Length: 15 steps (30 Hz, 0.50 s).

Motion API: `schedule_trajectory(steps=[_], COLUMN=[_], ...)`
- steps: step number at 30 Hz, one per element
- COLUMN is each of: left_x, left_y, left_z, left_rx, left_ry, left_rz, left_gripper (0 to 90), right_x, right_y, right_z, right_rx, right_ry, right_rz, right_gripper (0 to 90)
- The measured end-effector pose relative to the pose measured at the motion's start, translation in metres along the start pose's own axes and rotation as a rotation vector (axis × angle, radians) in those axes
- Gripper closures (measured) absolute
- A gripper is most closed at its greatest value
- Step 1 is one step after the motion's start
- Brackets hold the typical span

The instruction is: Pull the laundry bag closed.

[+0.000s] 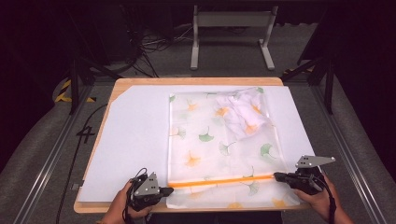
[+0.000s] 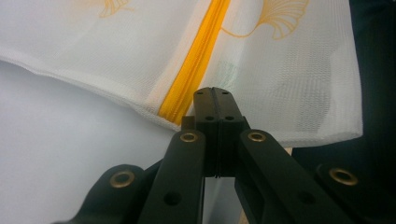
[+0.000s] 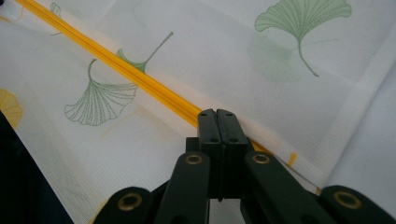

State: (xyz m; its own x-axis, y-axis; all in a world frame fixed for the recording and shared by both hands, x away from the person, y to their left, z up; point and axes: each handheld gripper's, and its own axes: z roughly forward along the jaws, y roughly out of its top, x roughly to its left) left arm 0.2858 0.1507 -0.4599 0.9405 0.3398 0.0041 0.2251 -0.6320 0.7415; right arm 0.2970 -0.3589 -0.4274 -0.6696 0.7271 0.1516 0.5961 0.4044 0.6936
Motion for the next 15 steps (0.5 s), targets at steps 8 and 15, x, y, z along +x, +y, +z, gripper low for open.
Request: schedule_trajectory(steps=[8,15], left_x=[0.0003,0.0006], left_y=[-0.0001,-0.0001], left_z=[0.0000,-0.0001], left_rx=[-0.001,0.000], left_ry=[-0.001,-0.003], left_rz=[-0.002,-0.003], left_gripper=[90.0,90.0], right_x=[-0.0015,-0.0043], right_y=[-0.0013,-0.0024], right_z=[-0.0041,-0.0102], right_rx=[-0.009,-0.017], right_ry=[-0.001,-0.013], right_rz=[0.004,0.017], right_gripper=[90.0,90.0])
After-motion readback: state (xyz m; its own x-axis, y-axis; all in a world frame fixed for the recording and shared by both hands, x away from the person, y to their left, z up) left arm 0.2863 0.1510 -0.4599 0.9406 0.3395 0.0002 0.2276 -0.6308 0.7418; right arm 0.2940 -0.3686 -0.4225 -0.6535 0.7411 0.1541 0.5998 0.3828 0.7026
